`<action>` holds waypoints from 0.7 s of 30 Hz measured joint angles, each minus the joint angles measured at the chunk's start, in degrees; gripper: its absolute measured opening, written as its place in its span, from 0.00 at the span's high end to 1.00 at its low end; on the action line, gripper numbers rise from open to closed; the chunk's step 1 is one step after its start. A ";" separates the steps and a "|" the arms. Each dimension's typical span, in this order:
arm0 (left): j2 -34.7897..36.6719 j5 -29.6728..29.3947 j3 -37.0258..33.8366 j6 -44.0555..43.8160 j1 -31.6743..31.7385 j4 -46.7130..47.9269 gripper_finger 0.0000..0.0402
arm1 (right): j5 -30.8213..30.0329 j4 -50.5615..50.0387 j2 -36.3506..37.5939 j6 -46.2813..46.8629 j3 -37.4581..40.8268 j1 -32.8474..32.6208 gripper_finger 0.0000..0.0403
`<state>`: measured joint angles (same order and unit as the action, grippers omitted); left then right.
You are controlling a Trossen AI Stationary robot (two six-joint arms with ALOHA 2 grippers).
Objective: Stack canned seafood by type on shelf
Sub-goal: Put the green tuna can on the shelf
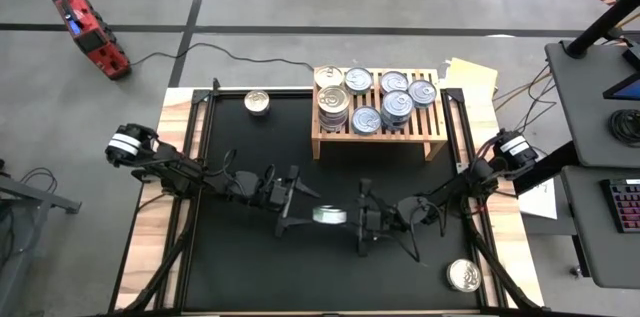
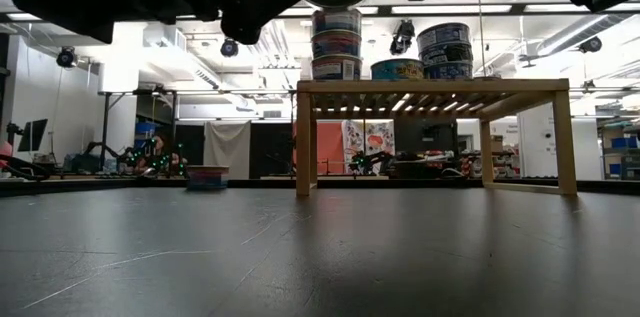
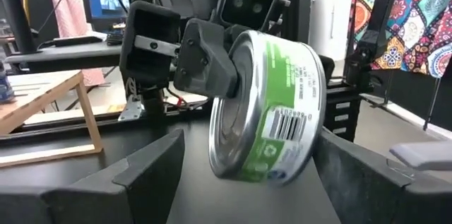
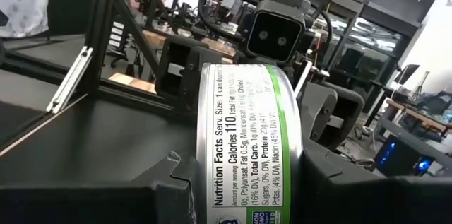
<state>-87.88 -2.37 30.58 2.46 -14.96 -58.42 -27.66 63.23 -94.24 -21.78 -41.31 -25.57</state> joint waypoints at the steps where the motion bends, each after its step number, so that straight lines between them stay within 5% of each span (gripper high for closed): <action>1: -0.04 0.00 0.35 -0.02 0.00 0.01 0.28 | -0.01 -0.04 0.00 0.56 -0.25 0.16 0.70; 15: -1.96 0.02 3.89 -1.62 0.02 0.38 0.30 | -0.85 -3.40 0.04 8.45 -2.66 1.87 0.70; 21: -1.90 -0.09 4.34 -4.79 0.00 0.57 0.49 | -0.79 -4.52 0.04 12.68 -2.77 1.98 0.70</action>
<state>-89.78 -2.46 34.92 -2.33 -14.96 -57.85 -28.45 58.71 -94.19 -9.10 -44.07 -23.59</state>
